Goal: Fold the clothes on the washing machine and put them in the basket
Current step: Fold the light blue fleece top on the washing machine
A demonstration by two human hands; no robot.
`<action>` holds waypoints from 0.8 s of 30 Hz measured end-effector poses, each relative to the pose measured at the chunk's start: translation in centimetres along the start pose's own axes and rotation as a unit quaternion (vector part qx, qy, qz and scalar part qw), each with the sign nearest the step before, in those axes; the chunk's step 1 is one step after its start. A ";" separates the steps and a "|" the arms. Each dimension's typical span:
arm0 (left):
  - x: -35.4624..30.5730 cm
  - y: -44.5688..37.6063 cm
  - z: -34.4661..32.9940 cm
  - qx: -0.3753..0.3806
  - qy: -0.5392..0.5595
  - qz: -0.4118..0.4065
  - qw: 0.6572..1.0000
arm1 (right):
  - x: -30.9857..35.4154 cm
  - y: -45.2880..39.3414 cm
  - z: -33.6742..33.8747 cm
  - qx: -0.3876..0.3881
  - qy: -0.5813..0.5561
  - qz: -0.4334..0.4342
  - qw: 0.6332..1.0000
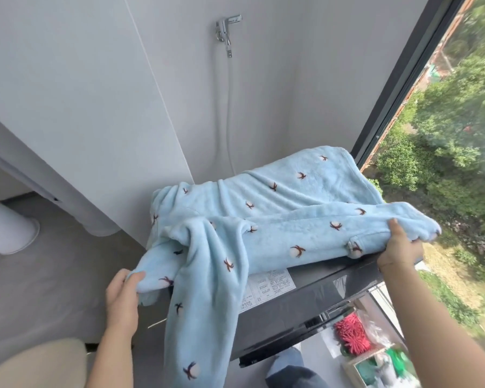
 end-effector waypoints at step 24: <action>-1.3 -1.7 -4.6 -0.014 -0.187 -0.032 0.982 | 0.2 -1.4 -7.8 0.273 0.590 0.382 0.657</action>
Point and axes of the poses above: each hand's wrist, its own y-axis away from the middle knuckle, its own z-axis out of the back of the hand, x = y × z, the point moved 5 cm from there along -y, towards the middle knuckle, and after that the axes turned 7 degrees about z, right-handed, at the moved point
